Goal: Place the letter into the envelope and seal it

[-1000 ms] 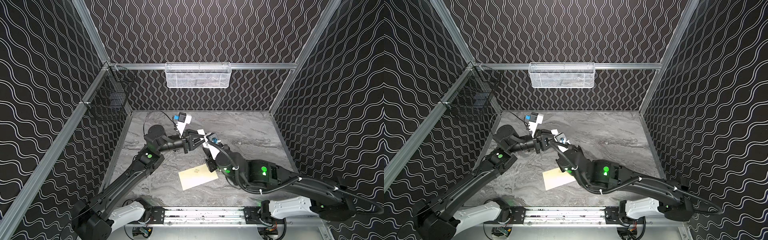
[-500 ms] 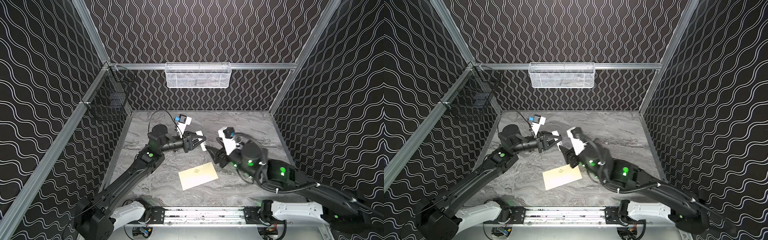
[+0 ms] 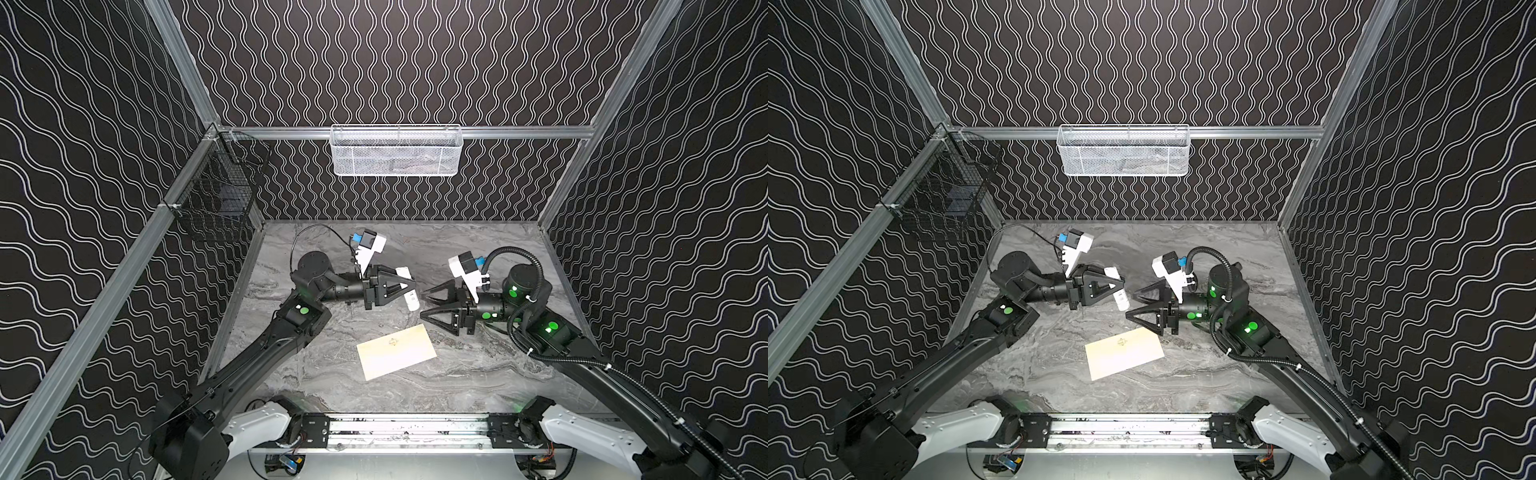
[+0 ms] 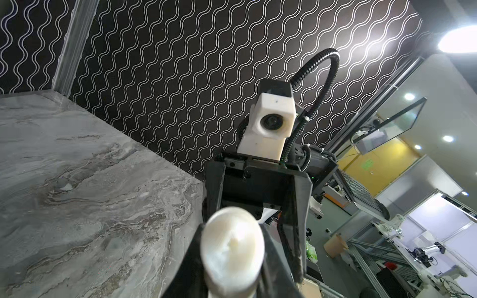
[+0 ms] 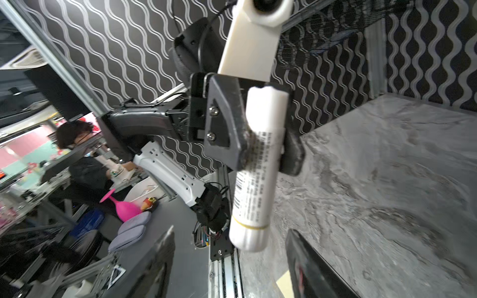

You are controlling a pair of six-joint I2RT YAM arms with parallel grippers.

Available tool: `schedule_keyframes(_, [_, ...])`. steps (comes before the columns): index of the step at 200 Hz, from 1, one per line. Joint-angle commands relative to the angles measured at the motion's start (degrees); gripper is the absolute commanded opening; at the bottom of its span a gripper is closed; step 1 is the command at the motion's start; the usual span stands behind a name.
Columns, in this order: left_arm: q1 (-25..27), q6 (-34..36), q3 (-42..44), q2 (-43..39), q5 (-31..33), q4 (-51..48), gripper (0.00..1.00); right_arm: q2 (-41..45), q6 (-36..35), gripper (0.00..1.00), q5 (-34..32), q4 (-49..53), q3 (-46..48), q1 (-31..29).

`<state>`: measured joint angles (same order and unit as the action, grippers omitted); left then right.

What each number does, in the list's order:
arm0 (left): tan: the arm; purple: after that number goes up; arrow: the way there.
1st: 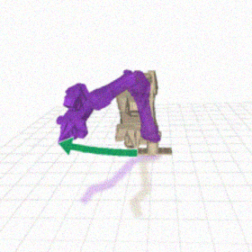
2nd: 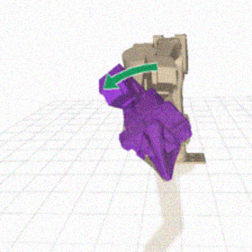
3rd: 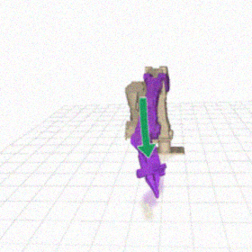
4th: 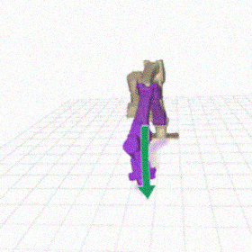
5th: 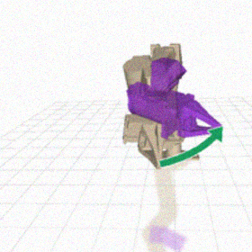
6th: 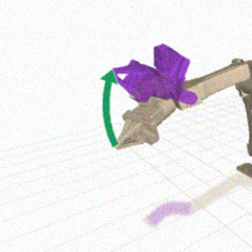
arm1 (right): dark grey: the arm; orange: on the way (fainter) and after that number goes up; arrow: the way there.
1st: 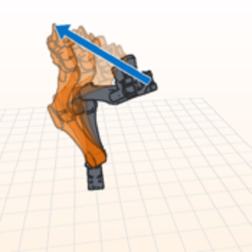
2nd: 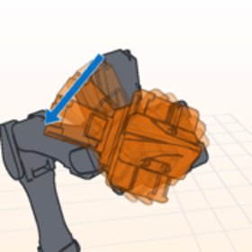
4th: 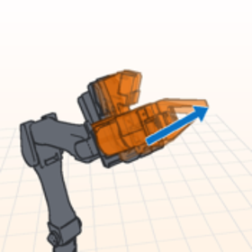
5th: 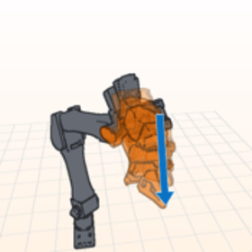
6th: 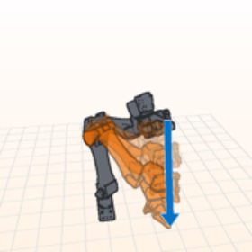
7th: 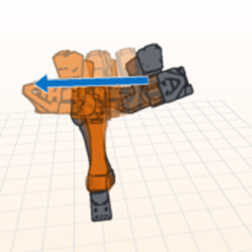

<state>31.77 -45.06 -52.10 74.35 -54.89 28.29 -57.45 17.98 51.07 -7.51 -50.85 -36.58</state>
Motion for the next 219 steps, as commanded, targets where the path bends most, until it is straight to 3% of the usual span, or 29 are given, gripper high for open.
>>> schedule_keyframes(1, [0.1, -2.3, -0.1, 0.4, -1.0, 5.4, 0.0, -1.8, 3.6, 0.63, 7.4, -8.9, 0.5, 0.2])
schedule_keyframes(49, [0.6, -3.2, 0.1, 0.6, -0.5, 7.7, 0.0, -5.0, 6.2, 0.5, 8.8, -13.1, 0.0, 0.0])
schedule_keyframes(86, [0.8, -3.3, 0.4, 0.5, 0.2, 8.3, 0.0, -7.3, 6.8, 0.46, 8.1, -13.8, -1.0, -1.2])
schedule_keyframes(115, [1.1, -3.3, 0.6, 0.6, 0.5, 8.6, 0.0, -7.9, 6.9, 0.32, 8.2, -14.3, -1.5, -1.6])
schedule_keyframes(158, [1.2, -1.8, 0.9, 0.0, 1.7, 6.7, 0.0, -7.5, 4.6, 0.23, 5.7, -10.5, -2.8, -3.3])
schedule_keyframes(178, [1.2, -0.6, 0.9, -0.4, 2.9, 5.0, 0.0, -6.5, 2.6, 0.17, 0.9, -5.5, -4.6, -4.7])
schedule_keyframes(194, [1.2, 1.0, 0.9, -1.1, 4.4, 3.0, 0.0, -5.3, -0.1, 0.12, -7.0, 1.3, -6.8, -6.6])
schedule_keyframes(219, [1.2, 6.3, 0.8, -2.5, 9.5, -4.5, 0.0, -3.8, -4.4, 0.1, -29.3, 13.5, -12.2, -13.1])
